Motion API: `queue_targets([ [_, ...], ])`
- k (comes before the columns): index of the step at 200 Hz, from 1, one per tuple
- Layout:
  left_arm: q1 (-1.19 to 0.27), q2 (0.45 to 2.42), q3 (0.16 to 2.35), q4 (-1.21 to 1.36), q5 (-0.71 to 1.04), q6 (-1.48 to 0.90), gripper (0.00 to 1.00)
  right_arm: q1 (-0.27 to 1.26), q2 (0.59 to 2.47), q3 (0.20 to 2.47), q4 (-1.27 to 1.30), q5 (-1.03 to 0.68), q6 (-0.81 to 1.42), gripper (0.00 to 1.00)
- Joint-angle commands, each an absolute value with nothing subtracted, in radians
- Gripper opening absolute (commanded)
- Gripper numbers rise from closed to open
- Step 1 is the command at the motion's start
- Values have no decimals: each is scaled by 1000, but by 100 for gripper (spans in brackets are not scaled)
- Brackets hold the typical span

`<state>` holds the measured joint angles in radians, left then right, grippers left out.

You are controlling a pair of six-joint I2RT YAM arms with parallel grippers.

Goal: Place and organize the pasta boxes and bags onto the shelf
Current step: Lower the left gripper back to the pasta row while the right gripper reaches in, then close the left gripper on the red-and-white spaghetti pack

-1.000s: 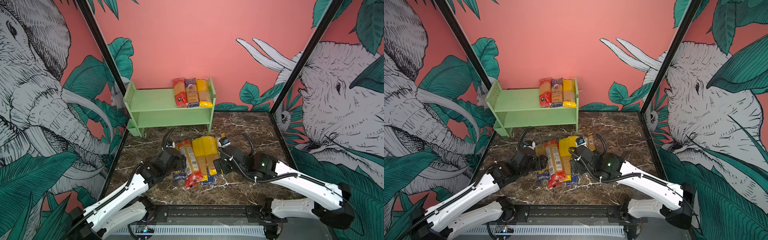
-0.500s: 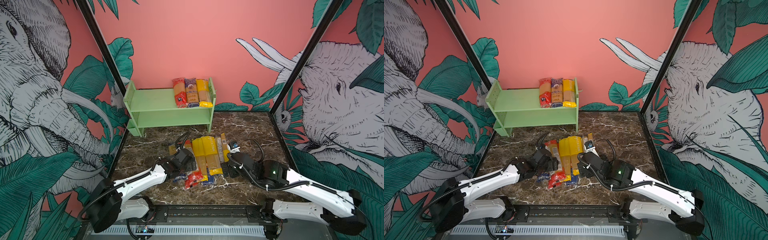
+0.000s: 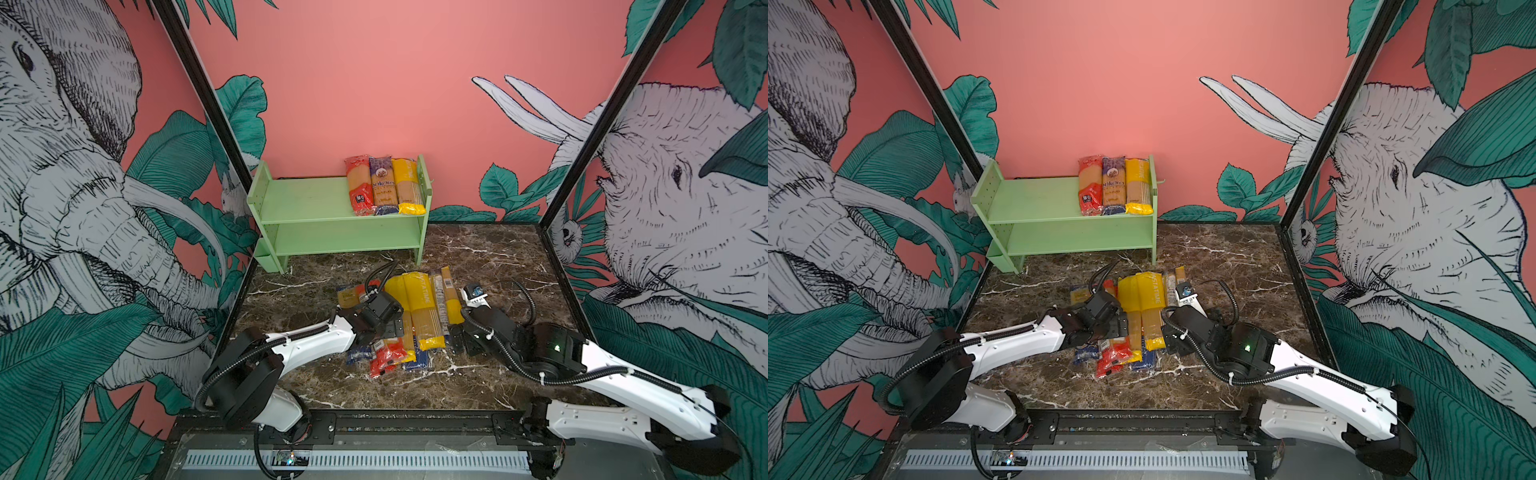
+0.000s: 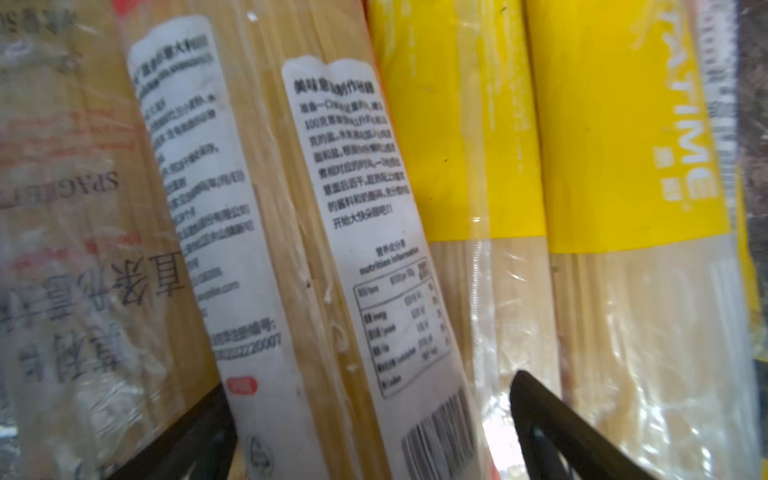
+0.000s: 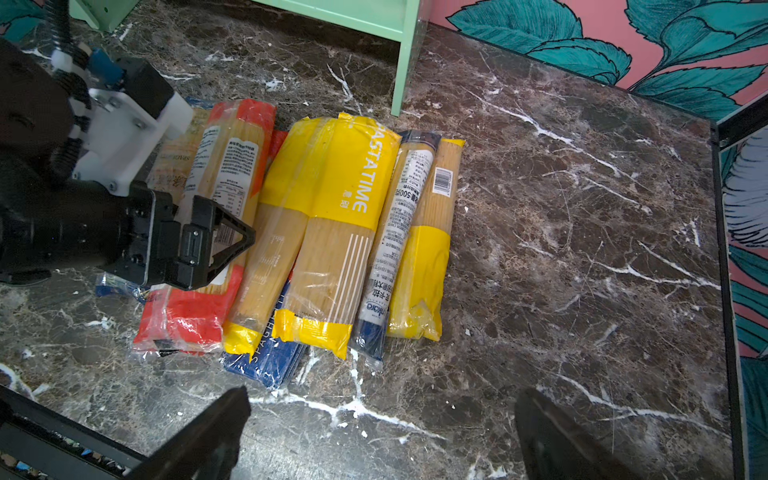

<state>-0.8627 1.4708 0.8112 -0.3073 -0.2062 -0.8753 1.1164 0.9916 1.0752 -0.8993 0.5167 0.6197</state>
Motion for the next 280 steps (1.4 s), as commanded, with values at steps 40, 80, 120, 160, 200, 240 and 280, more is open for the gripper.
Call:
queue_targets([
  [40, -868, 1536, 841, -322, -218, -908, 86, 1077, 954, 1040, -889, 510, 604, 99],
  [80, -868, 1523, 841, -338, -230, -893, 45, 1063, 956, 1036, -879, 496, 597, 99],
  [120, -868, 1477, 855, -380, -258, -868, 19, 1056, 968, 1044, -871, 487, 591, 99],
  [160, -867, 1409, 866, -424, -281, -839, 4, 1051, 982, 1056, -862, 477, 587, 99],
  [200, -868, 1326, 867, -468, -294, -825, 0, 1048, 995, 1072, -859, 471, 580, 99],
  [240, -868, 1229, 877, -525, -314, -799, 0, 1048, 1009, 1096, -860, 465, 577, 99],
  [280, -867, 1107, 916, -641, -356, -765, 0, 1048, 1035, 1133, -859, 451, 567, 99],
])
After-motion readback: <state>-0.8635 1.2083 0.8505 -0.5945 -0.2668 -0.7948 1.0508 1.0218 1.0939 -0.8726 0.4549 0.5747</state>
